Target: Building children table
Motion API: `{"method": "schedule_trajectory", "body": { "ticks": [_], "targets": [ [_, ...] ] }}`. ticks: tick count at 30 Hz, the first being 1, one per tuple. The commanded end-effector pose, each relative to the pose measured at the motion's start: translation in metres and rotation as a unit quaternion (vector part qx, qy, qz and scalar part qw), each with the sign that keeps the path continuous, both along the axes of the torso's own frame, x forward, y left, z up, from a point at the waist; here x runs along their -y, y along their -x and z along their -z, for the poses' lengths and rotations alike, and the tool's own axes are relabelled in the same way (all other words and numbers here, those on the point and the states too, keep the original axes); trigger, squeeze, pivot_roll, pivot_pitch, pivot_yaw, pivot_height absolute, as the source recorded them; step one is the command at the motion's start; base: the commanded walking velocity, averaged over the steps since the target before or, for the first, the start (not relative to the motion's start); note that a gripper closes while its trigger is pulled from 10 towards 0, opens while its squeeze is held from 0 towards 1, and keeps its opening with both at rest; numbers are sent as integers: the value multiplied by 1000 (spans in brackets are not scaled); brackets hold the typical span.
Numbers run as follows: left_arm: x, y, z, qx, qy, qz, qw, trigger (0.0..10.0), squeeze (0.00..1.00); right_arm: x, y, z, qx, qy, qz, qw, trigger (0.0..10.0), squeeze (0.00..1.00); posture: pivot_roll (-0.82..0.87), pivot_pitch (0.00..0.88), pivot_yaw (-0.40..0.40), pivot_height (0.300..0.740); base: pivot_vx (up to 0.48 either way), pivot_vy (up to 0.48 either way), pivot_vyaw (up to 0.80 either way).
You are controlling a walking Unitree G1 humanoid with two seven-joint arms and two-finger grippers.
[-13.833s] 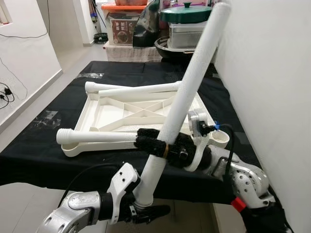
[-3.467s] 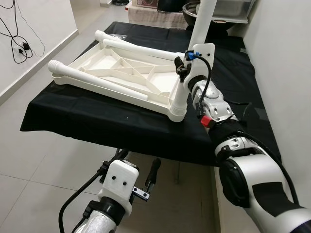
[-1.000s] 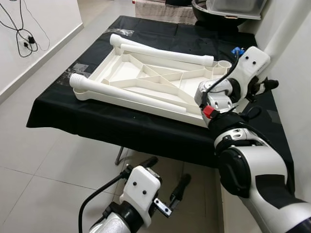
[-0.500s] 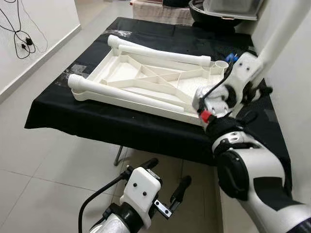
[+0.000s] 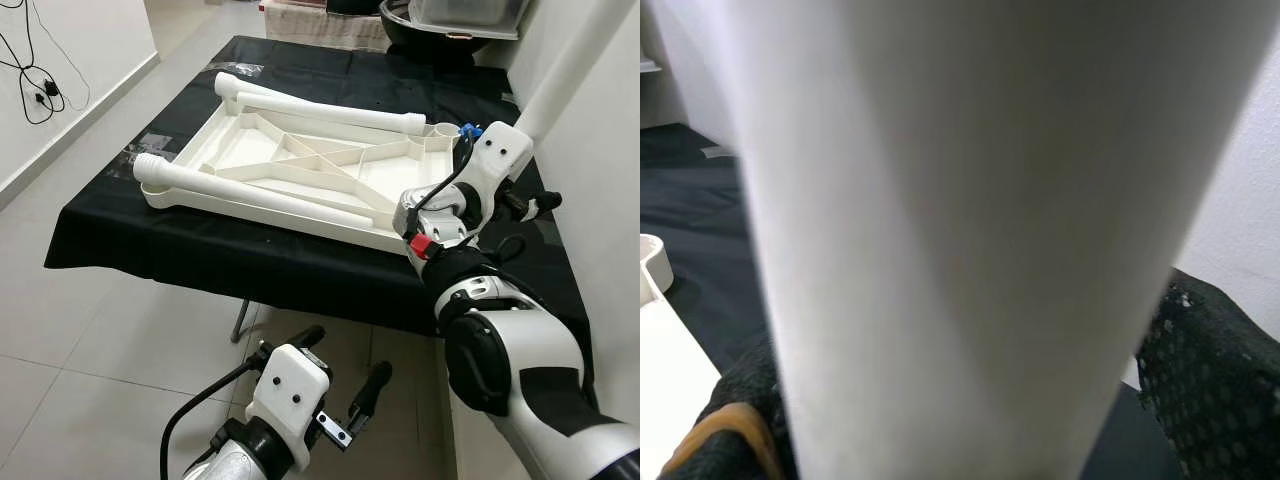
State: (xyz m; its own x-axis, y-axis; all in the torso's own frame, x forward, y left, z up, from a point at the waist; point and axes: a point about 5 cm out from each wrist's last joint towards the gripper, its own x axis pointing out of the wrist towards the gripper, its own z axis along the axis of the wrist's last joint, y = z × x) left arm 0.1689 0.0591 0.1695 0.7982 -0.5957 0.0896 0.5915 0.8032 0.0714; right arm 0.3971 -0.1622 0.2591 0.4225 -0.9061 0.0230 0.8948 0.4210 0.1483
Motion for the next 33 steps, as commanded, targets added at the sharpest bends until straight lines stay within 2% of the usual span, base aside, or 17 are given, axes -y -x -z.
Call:
{"method": "schedule_trajectory", "body": {
  "ticks": [1,23,33],
  "targets": [
    [-1,1,6,-12,-7,1,1000,10000,0,-4,-1,-1,7,-9,-7,1000,10000,0,88,150,-72,740,0,0,0],
    [-1,-4,8,-13,-8,-1,1000,10000,0,-35,0,-4,33,6,-65,997,10000,0,79,141,-71,740,0,0,0],
    [-1,-5,9,-12,-9,0,1000,10000,0,-36,2,-1,30,6,-60,998,10000,0,78,135,-67,740,0,0,0]
  ]
}}
